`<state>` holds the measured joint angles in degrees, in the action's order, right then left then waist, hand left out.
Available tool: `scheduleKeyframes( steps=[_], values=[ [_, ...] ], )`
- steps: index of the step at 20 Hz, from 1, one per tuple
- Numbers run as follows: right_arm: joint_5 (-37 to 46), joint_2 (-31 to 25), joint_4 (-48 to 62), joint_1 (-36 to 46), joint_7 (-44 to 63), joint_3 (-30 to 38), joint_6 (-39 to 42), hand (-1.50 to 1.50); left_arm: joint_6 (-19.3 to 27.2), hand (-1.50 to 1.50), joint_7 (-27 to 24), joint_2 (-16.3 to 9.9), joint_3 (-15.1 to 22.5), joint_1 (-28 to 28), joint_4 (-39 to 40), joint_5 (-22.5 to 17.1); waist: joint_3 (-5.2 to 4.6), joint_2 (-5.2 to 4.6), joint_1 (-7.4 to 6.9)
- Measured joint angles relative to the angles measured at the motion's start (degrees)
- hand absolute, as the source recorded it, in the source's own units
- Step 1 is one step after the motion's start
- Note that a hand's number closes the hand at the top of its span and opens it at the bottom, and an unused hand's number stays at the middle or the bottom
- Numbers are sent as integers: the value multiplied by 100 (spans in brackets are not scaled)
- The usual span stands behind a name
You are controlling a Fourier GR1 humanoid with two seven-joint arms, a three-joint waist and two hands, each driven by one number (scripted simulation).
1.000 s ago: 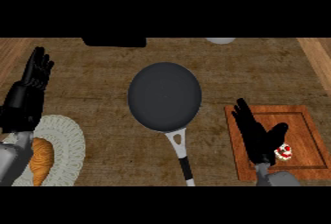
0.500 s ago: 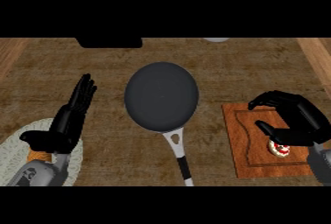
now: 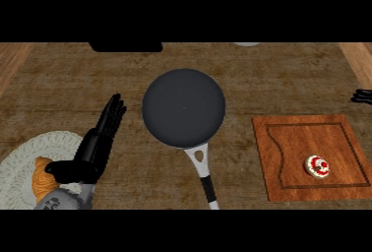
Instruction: Pick the cupcake from the cutting board and place it in the pan
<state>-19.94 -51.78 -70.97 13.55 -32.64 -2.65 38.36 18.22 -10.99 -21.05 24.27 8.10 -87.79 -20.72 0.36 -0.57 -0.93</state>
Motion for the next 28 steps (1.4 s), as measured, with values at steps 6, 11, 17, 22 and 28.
scheduleKeyframes(
  steps=[6, 11, 17, 22, 28],
  values=[
    [1082, -470, -3, 285, -489, -393, -320, -150, 18, 0, 73, 141, 111, 98, 32, 112, -7, -7, -79],
    [2180, -644, -166, 484, -791, -1121, -802, -150, -1, 0, 74, 214, 149, 83, 50, 161, -16, -4, -137],
    [3636, -684, -347, 547, -1193, -2113, -1519, -150, 38, 0, 49, 287, 155, -34, 33, 239, -25, 15, -97],
    [4671, -470, 11, 680, -1463, -2599, -2058, -150, -69, 0, -34, 284, 9, -124, 90, 280, -30, 30, -36],
    [5296, -130, 419, 724, -1626, -2645, -2163, -150, -174, 0, 133, 407, -179, -121, 56, 415, -33, 46, 36]
  ],
)
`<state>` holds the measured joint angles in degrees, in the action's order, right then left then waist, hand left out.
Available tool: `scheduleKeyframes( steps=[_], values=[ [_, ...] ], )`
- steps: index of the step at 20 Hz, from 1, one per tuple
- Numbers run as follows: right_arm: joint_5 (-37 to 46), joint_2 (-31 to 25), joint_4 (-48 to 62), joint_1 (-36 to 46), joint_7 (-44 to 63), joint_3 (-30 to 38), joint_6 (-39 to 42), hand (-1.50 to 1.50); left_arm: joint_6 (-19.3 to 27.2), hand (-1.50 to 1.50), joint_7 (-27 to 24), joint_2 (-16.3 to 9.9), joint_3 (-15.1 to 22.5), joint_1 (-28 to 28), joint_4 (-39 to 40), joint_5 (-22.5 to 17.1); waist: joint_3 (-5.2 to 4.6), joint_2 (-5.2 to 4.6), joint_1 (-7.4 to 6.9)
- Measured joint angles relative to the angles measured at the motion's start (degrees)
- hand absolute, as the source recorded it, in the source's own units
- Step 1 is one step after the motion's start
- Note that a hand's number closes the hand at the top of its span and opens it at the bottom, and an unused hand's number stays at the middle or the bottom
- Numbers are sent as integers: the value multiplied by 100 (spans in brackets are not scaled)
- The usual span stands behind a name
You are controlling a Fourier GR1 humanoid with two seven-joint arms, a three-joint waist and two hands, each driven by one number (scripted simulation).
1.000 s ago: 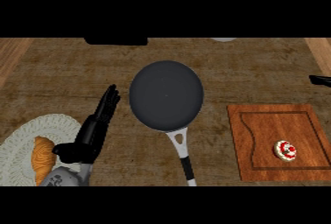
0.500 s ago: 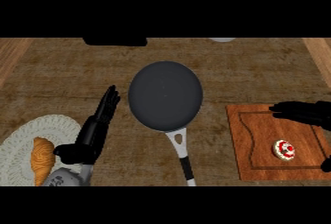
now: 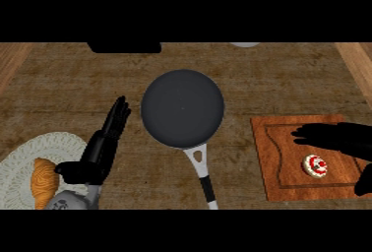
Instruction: Pick the cupcake from the cutting board and place it in the pan
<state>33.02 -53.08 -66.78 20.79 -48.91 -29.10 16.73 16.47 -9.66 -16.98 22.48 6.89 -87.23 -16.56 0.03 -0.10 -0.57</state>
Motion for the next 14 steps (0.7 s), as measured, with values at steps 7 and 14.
scheduleKeyframes(
  steps=[7, 14],
  values=[
    [383, 324, 283, -10, -60, 230, -4, -150, -88, 0, 123, 157, -131, -138, -180, 261, -2, 7, 21],
    [600, 798, 754, 58, -155, 323, -85, -150, -271, 0, 121, 213, -317, -242, -214, 385, -3, 5, 16]
  ],
)
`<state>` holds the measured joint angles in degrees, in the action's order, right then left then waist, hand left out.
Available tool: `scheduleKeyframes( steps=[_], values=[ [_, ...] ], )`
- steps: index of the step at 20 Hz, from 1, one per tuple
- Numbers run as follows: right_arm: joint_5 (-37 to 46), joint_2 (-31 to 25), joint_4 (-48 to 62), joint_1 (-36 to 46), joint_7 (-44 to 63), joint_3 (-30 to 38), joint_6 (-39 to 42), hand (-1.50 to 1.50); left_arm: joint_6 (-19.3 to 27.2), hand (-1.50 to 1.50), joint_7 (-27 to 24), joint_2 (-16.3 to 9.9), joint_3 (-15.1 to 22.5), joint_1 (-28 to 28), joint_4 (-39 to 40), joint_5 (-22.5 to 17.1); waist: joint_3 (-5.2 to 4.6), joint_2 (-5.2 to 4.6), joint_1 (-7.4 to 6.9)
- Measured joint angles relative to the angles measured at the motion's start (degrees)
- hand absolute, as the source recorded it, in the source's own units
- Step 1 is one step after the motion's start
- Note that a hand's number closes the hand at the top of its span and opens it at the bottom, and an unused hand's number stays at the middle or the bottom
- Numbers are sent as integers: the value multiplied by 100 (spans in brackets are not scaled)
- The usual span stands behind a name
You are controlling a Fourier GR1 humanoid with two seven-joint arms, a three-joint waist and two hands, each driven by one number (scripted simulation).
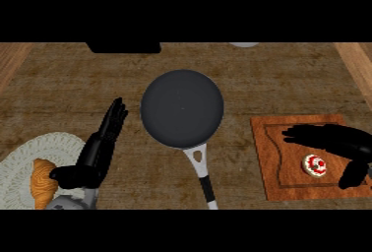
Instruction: Pick the cupcake from the cutting board and place it in the pan
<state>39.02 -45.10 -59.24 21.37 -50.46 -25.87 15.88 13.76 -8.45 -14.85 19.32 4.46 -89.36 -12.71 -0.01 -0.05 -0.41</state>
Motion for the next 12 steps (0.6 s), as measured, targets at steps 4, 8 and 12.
scheduleKeyframes(
  steps=[4, 8, 12],
  values=[
    [305, 348, 382, 159, 18, 23, -35, -150, -156, 0, 27, 60, -117, -21, 13, 51, 1, -2, -2],
    [623, 568, 562, 233, 74, 99, 10, -150, -176, 0, 101, 204, -165, -77, -44, 216, 2, 1, 5],
    [1098, 671, 729, 258, -102, -102, -294, 150, -257, 0, 134, 231, -249, -53, -39, 258, -30, 20, -6]
  ],
)
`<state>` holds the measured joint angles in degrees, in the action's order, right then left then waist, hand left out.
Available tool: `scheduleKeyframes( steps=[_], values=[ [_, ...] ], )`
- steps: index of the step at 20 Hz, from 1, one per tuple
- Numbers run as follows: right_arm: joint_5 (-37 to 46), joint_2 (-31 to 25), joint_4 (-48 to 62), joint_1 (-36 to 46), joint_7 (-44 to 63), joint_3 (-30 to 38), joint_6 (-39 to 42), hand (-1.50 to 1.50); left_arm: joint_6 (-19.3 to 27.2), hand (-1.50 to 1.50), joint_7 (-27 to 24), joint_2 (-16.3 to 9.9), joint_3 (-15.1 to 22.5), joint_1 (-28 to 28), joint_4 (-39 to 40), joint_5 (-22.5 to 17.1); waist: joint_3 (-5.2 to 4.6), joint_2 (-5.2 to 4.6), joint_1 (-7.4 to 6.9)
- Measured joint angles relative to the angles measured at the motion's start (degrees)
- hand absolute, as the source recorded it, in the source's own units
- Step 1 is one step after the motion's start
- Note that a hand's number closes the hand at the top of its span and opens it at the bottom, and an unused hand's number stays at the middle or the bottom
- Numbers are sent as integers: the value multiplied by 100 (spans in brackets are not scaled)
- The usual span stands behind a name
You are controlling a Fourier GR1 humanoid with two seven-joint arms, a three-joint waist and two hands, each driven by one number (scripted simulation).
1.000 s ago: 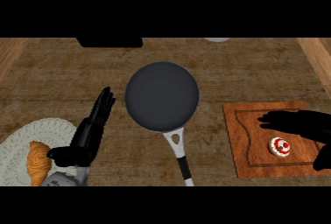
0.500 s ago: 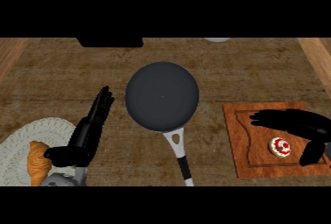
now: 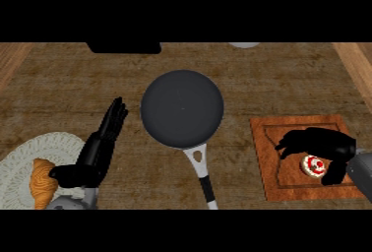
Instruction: Pick the cupcake from the cutting board and place it in the pan
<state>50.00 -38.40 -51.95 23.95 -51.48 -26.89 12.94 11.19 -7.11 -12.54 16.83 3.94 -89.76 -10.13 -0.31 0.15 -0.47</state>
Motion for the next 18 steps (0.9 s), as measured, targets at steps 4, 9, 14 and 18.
scheduleKeyframes(
  steps=[4, 9, 14, 18],
  values=[
    [294, 129, 109, 147, -185, 39, -238, 150, -122, 0, -33, 49, -108, -4, 54, 46, -14, 19, -1],
    [496, 282, 263, 156, -393, 214, -518, 150, -103, 0, -52, 220, -68, -111, 0, 240, -25, 34, -2],
    [363, 309, 365, 91, -594, 578, -767, 150, -155, 0, 84, 250, -174, -78, -56, 274, -23, 19, 23],
    [119, 733, 110, 83, 51, 882, -809, 150, -132, 0, 34, 315, -181, -95, 24, 319, -37, 36, 88]
  ],
)
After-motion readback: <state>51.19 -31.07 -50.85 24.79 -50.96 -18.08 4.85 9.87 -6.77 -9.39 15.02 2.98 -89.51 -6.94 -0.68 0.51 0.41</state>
